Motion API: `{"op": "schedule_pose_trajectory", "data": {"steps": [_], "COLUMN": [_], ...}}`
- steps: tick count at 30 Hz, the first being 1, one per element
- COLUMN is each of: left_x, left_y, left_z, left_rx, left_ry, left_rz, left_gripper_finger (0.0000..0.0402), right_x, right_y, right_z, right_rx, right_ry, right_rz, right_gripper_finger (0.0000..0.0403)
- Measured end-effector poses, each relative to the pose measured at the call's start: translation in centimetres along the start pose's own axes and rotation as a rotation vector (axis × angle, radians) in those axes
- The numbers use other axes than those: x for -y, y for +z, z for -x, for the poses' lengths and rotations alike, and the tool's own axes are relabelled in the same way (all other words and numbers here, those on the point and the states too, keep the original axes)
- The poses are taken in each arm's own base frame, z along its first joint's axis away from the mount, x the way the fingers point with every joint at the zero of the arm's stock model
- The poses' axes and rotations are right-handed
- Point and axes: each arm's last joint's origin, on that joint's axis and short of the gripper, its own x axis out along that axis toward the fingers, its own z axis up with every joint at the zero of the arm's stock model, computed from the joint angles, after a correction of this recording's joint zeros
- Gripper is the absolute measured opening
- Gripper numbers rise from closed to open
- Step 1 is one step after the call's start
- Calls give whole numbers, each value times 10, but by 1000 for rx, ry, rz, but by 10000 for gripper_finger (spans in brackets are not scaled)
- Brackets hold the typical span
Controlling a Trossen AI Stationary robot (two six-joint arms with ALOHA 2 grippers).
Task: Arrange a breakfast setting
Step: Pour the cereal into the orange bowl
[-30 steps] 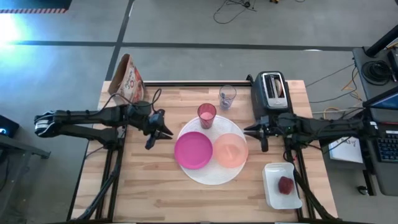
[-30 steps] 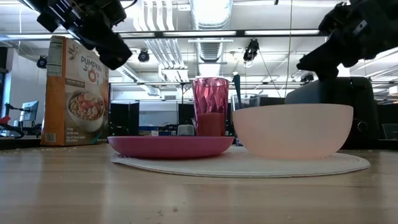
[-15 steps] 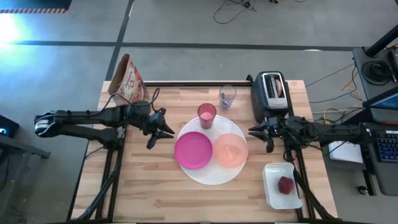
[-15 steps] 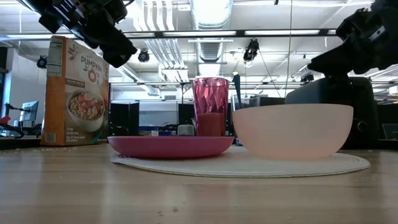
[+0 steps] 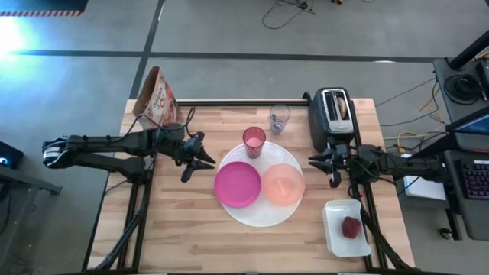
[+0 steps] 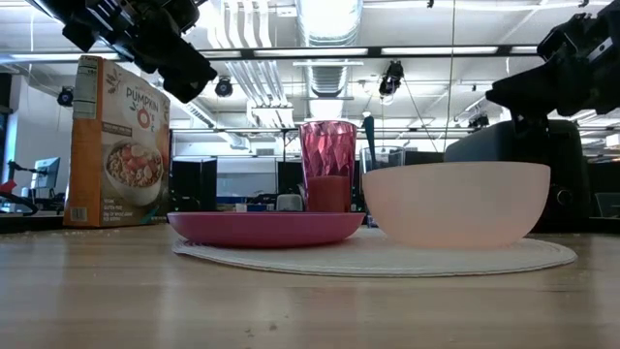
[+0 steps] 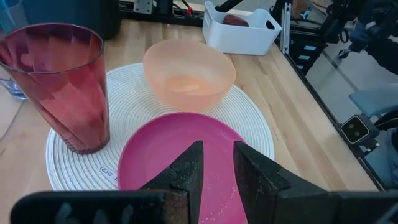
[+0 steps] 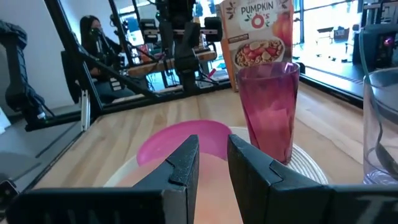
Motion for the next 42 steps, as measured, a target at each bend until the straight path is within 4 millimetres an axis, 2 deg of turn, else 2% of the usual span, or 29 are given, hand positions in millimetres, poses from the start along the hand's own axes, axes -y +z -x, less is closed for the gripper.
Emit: {"op": "schedule_pose_trajectory", "data": {"steps": [11, 18, 26, 31, 34, 39, 42], "left_x": [-2, -3, -9, -12, -15, -18, -16], "left_y": [-1, -1, -7, 2, 10, 12, 18], "left_z": [-4, -7, -22, -31, -32, -20, -18], "left_rx": [-10, -14, -73, -85, -122, -332, -328], "left_ry": [0, -1, 1, 12, 80, 380, 393], "left_rz": [-14, 82, 100, 142, 165, 188, 162], "left_gripper_finger": [71, 71, 71, 71, 71, 71, 71], "right_x": [3, 3, 3, 3, 3, 3, 3], "right_y": [1, 1, 1, 0, 0, 0, 0], "right_z": [0, 0, 0, 0, 0, 0, 0], "right_rx": [24, 21, 20, 20, 19, 19, 18], "right_ry": [-97, -99, -99, -100, -100, -100, -100], "right_rz": [-15, -15, -15, -15, -15, -15, -15], "right_gripper_finger": [73, 73, 73, 73, 73, 73, 73]}}
